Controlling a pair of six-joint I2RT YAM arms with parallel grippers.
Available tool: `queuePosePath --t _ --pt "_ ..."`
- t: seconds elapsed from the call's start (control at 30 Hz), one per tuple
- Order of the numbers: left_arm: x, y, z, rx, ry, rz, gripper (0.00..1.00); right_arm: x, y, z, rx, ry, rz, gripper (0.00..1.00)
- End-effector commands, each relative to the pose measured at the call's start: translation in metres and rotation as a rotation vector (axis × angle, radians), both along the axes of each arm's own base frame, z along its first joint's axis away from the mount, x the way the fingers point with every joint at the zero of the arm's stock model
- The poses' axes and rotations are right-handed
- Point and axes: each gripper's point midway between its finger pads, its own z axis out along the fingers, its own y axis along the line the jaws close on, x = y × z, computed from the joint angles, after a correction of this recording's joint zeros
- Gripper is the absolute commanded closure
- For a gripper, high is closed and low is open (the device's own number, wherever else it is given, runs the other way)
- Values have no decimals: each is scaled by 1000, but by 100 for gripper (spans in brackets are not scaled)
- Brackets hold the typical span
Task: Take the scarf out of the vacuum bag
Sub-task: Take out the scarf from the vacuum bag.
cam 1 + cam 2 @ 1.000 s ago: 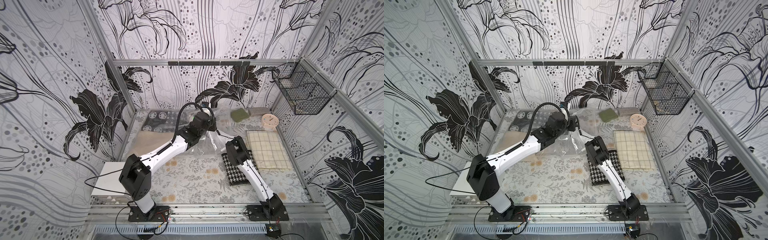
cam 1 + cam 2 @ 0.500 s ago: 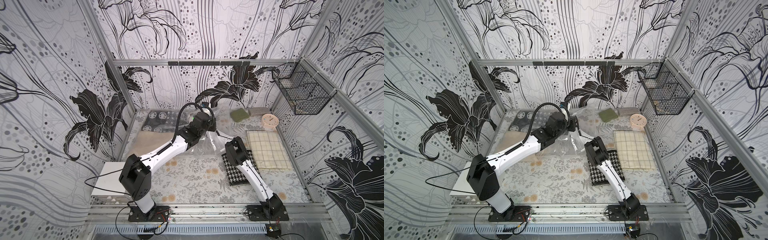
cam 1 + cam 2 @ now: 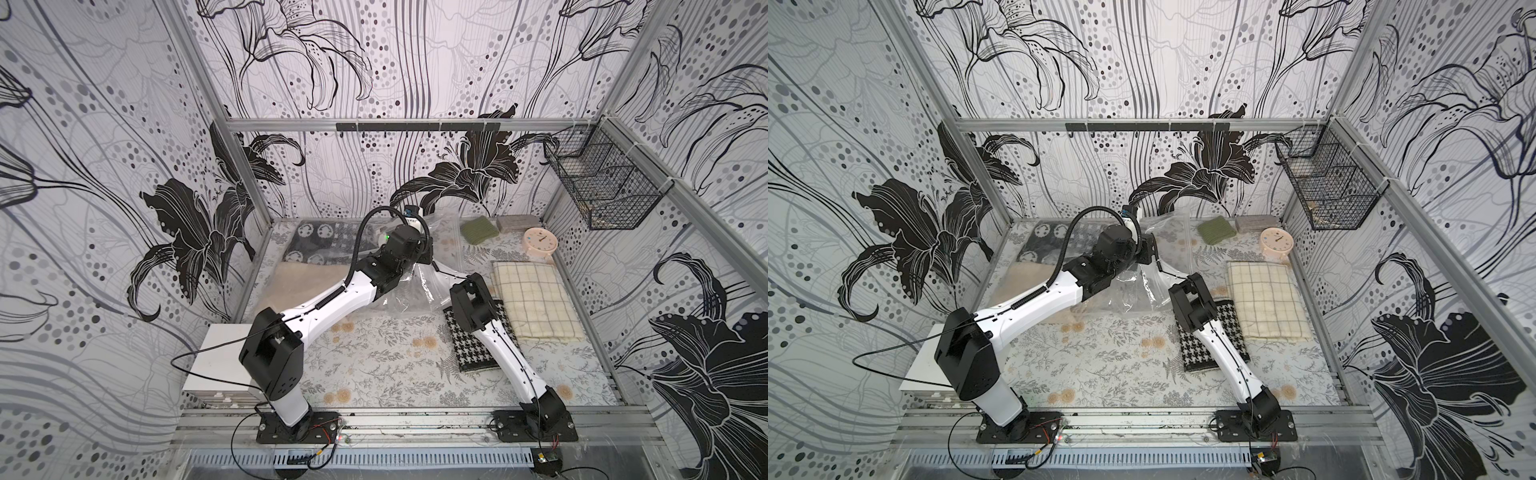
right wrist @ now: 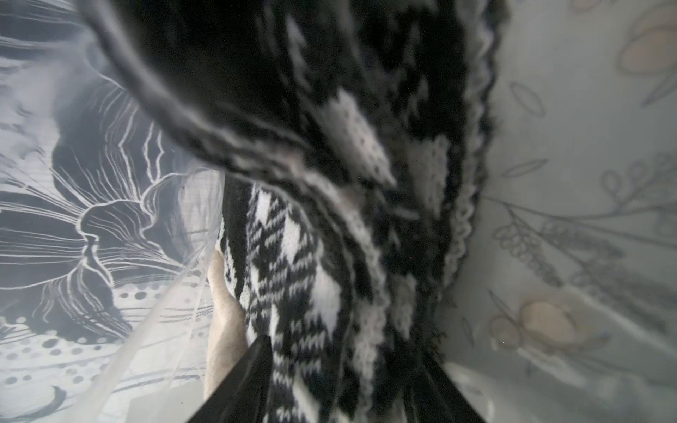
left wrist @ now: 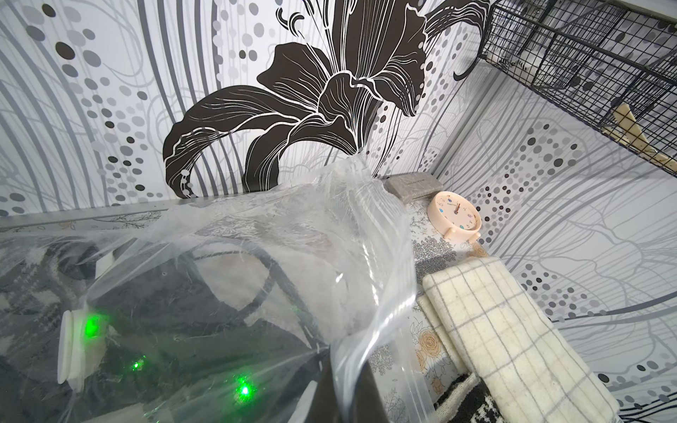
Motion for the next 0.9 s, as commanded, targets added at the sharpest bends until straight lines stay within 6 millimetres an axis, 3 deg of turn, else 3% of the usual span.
queuePosePath --t 0.0,0.3,0.73,0.87 --pt "-1 -16 26 -55 -58 -45 100 -20 14 -17 -17 51 37 44" --pt "-1 -16 24 -53 -56 -40 100 -24 16 -18 1 65 45 47" --pt "0 -11 21 -47 -58 -17 100 -27 29 23 132 32 108 44" --pt "0 -12 21 -44 -57 -19 100 -26 26 16 99 32 95 49"
